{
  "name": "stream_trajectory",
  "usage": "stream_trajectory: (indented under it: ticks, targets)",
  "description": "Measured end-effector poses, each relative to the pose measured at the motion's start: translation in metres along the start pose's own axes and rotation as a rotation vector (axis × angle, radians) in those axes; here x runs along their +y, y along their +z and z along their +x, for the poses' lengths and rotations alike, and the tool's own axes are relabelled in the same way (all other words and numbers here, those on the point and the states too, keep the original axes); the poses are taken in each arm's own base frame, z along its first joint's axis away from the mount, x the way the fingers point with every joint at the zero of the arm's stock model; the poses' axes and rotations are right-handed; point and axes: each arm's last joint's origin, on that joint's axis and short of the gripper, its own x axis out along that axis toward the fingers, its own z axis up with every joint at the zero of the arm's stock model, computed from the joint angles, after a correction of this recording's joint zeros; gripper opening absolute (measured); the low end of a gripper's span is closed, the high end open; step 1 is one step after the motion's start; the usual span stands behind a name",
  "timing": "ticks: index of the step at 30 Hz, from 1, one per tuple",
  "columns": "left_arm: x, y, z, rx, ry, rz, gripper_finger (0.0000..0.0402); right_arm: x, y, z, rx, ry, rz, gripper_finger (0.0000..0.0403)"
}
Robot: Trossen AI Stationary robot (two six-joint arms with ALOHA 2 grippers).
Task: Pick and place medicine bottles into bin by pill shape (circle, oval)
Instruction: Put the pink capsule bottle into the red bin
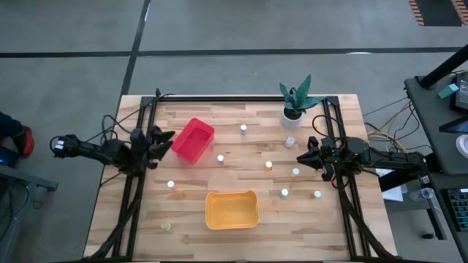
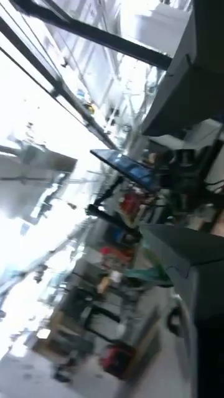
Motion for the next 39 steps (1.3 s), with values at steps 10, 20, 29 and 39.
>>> stream_trajectory:
  ticks: [10, 20, 29, 39]
  targets:
    - [-0.003, 0.014, -0.001, -0.141, -0.018, 0.215, 0.0228, 0.001, 0.001, 0.000, -0.013, 0.005, -0.003, 0.0043]
    - [0.001, 0.019, -0.002, -0.191, 0.142, 0.186, 0.0228, 0.004, 0.011, -0.001, -0.134, -0.001, -0.067, 0.0043]
    - [0.002, 0.014, 0.001, -0.170, 0.192, 0.060, 0.0228, 0.013, 0.032, -0.006, -0.383, 0.021, -0.228, 0.0043]
    - [-0.016, 0.015, 0.027, -0.043, 0.083, 0.023, 0.0228, 0.019, 0.048, -0.013, -0.548, -0.081, -0.339, 0.0043]
